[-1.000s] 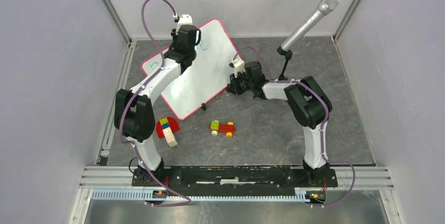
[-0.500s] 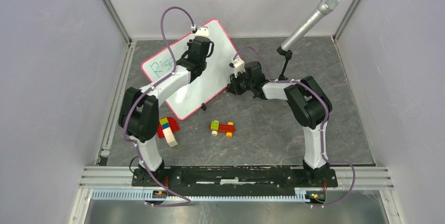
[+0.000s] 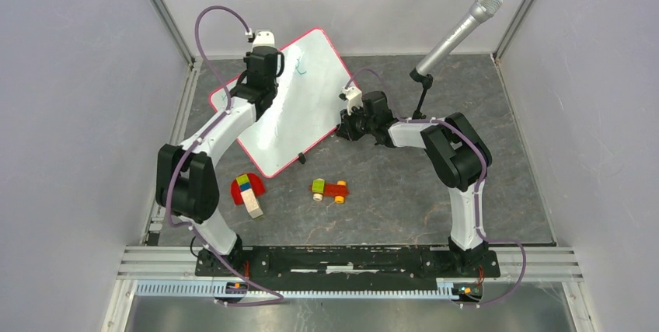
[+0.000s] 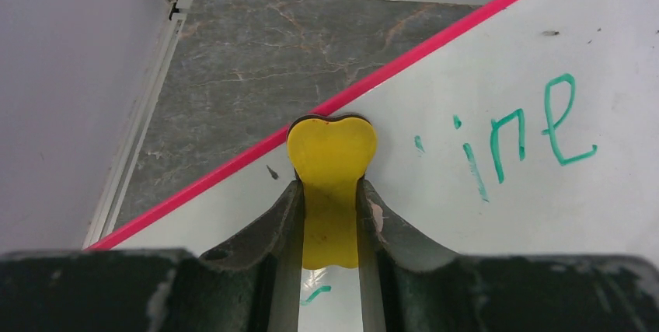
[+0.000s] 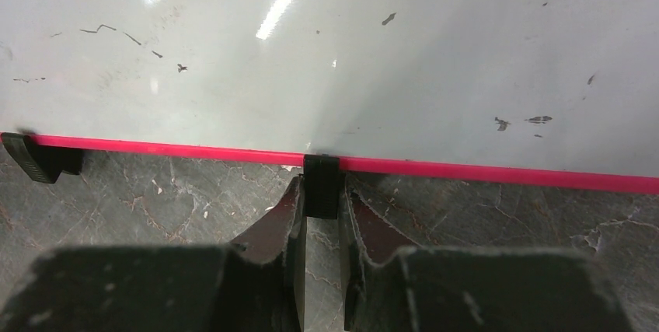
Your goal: Erase the whiteboard
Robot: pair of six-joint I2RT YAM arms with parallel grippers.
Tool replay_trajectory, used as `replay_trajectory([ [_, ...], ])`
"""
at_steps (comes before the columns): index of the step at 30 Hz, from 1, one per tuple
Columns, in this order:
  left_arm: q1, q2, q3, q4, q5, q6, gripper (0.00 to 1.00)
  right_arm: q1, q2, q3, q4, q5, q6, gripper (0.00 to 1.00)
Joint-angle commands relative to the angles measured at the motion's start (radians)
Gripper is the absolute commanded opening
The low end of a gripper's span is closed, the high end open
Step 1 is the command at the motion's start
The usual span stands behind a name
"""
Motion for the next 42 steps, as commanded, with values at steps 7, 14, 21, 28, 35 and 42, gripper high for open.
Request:
replay_trajectory([
  [7,-0.100,-0.025,-0.140,0.027,-0.073,-0.001,0.20,-0.004,0.011,-0.010,-0.041,-0.022,0.003,0.00],
  [14,-0.139,-0.009,-0.208,0.054,-0.091,-0.048,0.20,-0.004,0.009,-0.014,-0.041,-0.024,0.004,0.00],
  [21,-0.052,-0.094,-0.199,0.038,-0.110,-0.005,0.20,-0.004,0.010,-0.012,-0.040,-0.021,0.003,0.00],
  [28,0.078,-0.175,-0.188,0.004,-0.109,0.008,0.20,-0.004,0.010,-0.011,-0.037,-0.026,0.007,0.00],
  [35,0.103,-0.214,-0.216,0.010,-0.075,-0.011,0.22,-0.004,0.012,-0.011,-0.038,-0.025,0.007,0.00],
  [42,-0.005,-0.172,-0.277,0.024,-0.100,-0.044,0.21,-0.005,0.012,-0.009,-0.037,-0.026,0.006,0.00],
])
